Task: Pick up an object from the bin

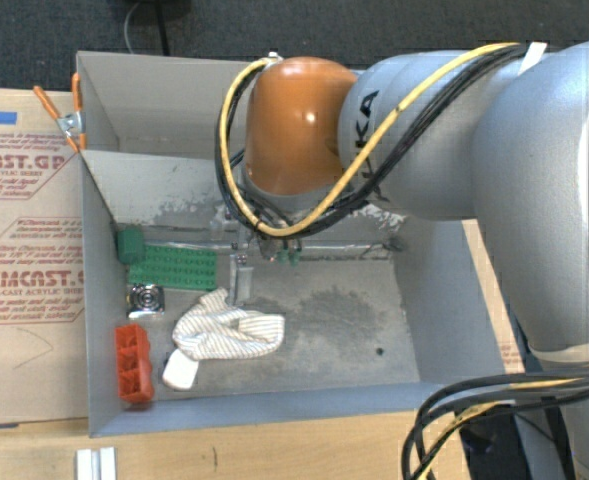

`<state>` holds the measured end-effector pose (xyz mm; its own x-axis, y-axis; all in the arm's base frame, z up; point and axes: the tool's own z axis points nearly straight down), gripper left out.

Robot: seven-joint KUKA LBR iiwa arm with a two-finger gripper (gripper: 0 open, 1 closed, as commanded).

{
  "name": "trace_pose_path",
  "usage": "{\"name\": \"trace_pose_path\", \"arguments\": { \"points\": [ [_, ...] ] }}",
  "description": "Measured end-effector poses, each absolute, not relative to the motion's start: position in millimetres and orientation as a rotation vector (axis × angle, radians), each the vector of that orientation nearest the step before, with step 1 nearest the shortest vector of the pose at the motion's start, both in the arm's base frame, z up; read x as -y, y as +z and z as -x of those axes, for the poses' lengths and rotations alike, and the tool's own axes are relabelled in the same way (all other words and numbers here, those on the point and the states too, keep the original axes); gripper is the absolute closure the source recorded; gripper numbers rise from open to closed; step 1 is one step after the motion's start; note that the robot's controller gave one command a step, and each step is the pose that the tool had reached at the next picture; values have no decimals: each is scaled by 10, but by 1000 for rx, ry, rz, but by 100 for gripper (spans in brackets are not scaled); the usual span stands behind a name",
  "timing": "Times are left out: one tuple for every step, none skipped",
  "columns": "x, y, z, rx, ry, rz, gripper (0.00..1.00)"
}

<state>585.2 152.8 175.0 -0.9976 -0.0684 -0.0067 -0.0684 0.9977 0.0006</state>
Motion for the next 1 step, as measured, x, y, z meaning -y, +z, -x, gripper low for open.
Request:
{"name": "trace_pose_path", "arguments": {
  "points": [
    [-1732, 1271, -5631, -3119, 4, 345, 0]
  ]
}}
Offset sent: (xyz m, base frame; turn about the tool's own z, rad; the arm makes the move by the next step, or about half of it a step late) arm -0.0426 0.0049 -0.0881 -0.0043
